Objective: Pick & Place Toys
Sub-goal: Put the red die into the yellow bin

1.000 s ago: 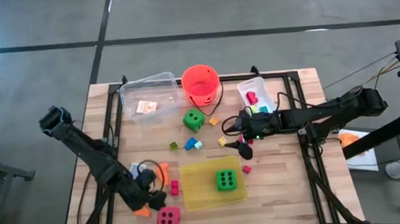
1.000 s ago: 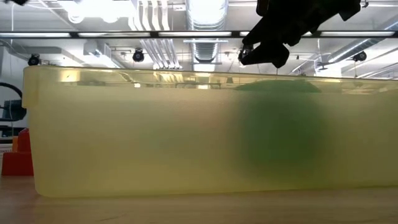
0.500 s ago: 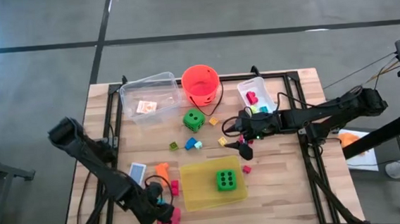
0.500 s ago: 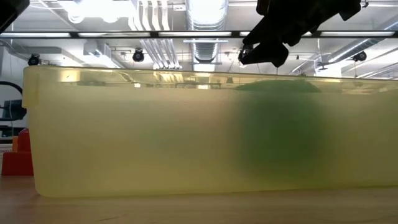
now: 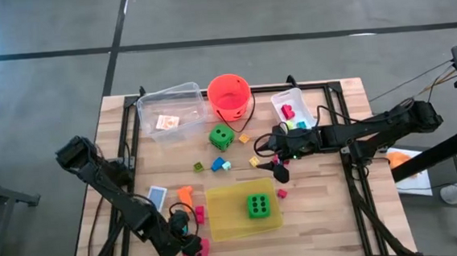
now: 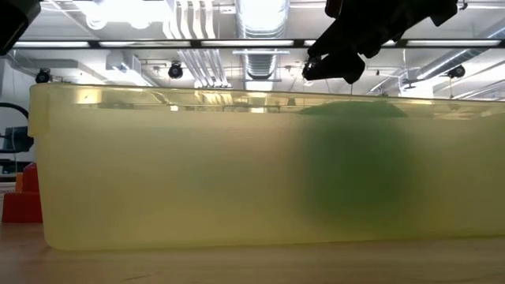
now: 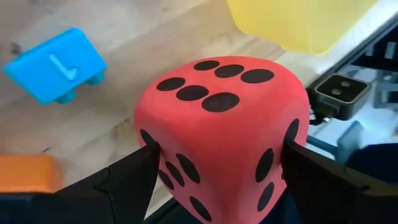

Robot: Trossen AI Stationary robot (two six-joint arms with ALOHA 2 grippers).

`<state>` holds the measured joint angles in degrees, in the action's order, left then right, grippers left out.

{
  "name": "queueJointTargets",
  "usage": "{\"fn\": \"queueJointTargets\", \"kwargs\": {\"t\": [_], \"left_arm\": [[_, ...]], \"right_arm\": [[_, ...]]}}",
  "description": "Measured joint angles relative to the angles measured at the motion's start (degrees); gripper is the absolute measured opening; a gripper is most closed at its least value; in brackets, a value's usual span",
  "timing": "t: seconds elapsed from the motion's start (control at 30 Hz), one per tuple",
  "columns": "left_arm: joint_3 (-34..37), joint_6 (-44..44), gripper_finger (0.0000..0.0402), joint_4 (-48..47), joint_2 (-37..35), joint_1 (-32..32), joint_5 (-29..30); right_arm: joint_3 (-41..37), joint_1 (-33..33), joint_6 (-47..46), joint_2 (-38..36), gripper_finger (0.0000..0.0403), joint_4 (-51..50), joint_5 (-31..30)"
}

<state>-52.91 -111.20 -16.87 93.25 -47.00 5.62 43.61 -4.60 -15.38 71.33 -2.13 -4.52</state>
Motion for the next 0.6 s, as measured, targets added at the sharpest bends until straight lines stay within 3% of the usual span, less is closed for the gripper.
{"fn": "queueJointTargets", "kwargs": {"t": [0.17, 0.27, 0.37, 0.53, 0.6], "left_arm": [[1.90, 0.01, 0.0315, 2.74, -0.04, 0.00, 0.41], [2.40, 0.21, 0.0292, 2.92, -0.07, 0.00, 0.40], [2.41, 1.11, 0.0245, 2.54, -0.07, 0.00, 0.47], [2.48, 1.27, 0.0130, 1.99, -0.09, 0.00, 0.76], [2.41, 1.29, 0.0123, 1.84, -0.18, 0.00, 1.32]], "right_arm": [[0.05, -0.02, 0.00, 0.00, 0.0297, 0.16, -0.02], [0.05, -0.02, -0.02, 0.00, 0.0297, 0.18, -0.03], [0.06, -0.02, -0.02, 0.00, 0.0297, 0.79, -0.04], [0.10, -0.02, -0.05, 0.00, 0.0297, 0.77, -0.04], [0.10, -0.02, -0.48, 0.00, 0.0297, 0.77, -0.05]]}}
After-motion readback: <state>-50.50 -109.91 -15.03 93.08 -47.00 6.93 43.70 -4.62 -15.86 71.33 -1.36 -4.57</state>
